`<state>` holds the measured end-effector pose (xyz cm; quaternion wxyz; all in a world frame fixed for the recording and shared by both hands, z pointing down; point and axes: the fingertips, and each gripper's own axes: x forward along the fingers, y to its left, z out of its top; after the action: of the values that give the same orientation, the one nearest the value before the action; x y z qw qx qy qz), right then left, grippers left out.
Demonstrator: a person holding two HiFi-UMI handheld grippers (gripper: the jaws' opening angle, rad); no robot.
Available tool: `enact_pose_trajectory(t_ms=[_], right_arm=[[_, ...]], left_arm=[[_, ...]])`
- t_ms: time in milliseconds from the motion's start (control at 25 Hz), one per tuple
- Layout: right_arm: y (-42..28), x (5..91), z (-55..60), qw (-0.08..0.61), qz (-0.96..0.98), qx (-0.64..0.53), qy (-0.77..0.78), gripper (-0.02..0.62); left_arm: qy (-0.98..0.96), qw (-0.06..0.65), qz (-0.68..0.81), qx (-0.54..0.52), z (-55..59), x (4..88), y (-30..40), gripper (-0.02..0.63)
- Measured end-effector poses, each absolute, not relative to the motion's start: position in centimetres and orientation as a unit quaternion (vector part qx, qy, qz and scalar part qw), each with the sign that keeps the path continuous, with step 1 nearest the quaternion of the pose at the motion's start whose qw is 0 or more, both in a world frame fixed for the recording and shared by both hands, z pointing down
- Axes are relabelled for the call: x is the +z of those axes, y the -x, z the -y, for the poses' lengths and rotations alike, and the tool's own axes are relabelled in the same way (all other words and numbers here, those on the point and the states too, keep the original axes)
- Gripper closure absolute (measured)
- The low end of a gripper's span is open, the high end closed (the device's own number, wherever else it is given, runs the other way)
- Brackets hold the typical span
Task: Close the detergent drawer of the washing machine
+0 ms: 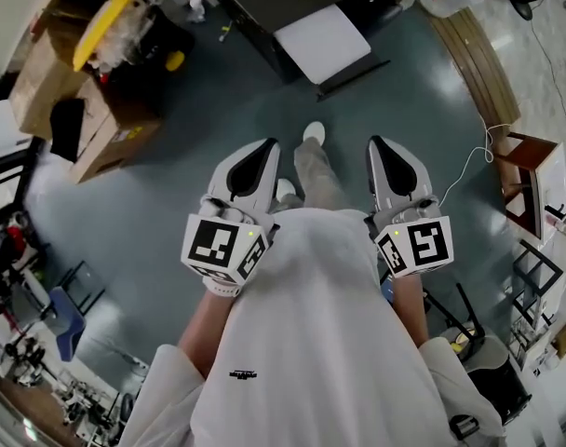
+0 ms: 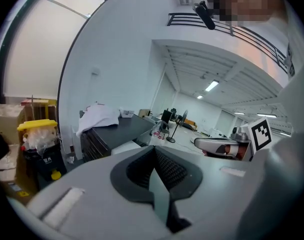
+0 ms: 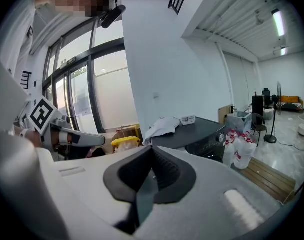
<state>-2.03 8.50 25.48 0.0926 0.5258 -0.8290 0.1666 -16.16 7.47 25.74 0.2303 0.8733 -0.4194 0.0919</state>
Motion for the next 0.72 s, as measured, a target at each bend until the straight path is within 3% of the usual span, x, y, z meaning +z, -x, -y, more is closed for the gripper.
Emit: enact_pose_trajectory(t_ms=[720], right_arm=[[-6.8,25.8,3.2,0.042,0.817,0.176,-0.548,0.594]], left_arm=[[-0.884,0.205,0.399,0.132,4.7,24.1,7.8,0.589]])
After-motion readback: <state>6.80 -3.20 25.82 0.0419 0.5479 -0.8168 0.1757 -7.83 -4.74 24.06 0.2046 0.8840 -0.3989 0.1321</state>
